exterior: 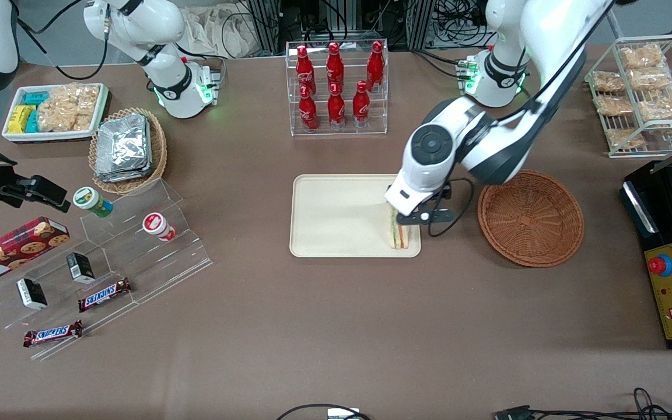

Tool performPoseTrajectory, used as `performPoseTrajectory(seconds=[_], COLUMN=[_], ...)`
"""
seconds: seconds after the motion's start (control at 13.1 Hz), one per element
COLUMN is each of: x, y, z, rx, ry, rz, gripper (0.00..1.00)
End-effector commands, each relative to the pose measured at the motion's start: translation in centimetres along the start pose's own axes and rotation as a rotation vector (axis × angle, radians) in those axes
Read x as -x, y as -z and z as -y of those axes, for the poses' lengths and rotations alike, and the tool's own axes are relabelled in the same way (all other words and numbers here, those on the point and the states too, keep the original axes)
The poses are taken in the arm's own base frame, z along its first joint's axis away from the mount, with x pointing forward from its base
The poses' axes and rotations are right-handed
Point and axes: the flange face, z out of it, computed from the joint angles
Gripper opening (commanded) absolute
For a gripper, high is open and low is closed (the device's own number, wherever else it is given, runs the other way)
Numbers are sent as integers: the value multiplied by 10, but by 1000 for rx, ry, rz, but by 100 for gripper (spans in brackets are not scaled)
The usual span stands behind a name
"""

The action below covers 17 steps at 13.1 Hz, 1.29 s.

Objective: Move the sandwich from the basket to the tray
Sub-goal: 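Raise the open left gripper away from the tray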

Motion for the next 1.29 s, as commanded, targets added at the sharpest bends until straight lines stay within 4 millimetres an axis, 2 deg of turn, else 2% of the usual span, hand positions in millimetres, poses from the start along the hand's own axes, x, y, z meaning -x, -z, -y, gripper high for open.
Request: performPoseTrajectory(seconds=[0.0,0.15,0.46,0.53,0.61,0.68,0.84,0.99,1.14,1.22], x=[1,4,14,18,23,27,25,24,25,25], y=[67,96,127,134,146,158,188,196,210,212], z=[83,144,278,302,318,322,345,340,325,325], rx=[46,74,84,92,92,82,91,102,95,94], ry=[10,-22,4,18,41,43,78,73,52,51], rz=[-12,-6,-28,-35,-58,-64,-63,-71,-95,-100], gripper=[100,100,100,100,100,100,100,100,100,100])
